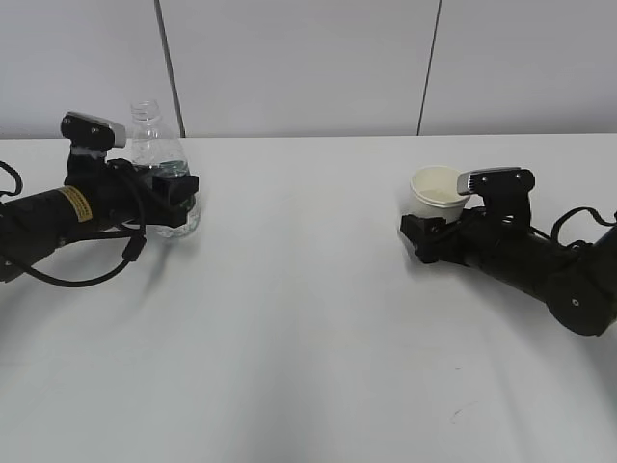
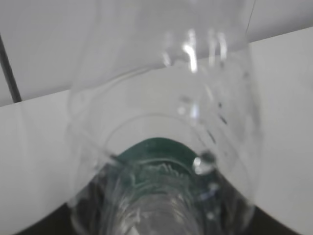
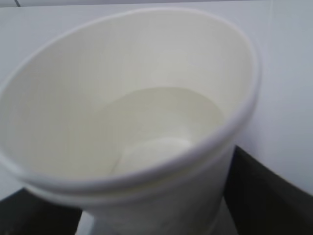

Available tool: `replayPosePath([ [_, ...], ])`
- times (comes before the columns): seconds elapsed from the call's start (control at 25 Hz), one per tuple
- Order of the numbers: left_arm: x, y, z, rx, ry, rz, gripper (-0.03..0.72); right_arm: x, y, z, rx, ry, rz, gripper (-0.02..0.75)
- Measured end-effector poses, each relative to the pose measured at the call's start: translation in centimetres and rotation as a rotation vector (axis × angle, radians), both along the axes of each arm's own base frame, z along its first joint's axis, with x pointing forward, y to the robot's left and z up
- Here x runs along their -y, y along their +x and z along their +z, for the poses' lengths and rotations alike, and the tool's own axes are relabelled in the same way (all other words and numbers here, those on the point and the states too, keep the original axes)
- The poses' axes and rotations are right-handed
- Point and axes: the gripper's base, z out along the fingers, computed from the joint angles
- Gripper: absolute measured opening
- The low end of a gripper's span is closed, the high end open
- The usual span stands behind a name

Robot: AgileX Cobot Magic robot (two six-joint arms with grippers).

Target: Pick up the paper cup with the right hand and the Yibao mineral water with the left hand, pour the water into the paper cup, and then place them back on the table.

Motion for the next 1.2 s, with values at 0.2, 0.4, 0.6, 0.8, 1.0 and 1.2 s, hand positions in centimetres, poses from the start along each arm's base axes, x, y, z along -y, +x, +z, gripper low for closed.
replayPosePath([
  [0.2,0.0,0.0,0.0,0.0,0.0,0.001,0.322,0.0,0.0,0.0,0.0,0.0,0.0,0.649],
  [0.4,0.0,0.0,0.0,0.0,-0.002,0.004,0.322,0.0,-0.9,-0.5,-0.03,-0.001,0.0,0.649],
  [0.6,0.0,0.0,0.0,0.0,-0.003,0.005,0.322,0.1,-1.9,-0.4,-0.044,0.001,0.001,0.647],
  [0.8,0.0,0.0,0.0,0.0,-0.003,0.005,0.322,0.1,-2.9,-0.2,-0.042,0.011,0.003,0.646],
  [1.0,0.0,0.0,0.0,0.0,-0.003,0.006,0.322,0.2,-4.2,1.5,-0.026,0.012,0.003,0.642],
  [1.2,0.0,0.0,0.0,0.0,-0.003,0.006,0.322,0.3,-6.0,3.5,-0.005,0.015,0.002,0.634],
])
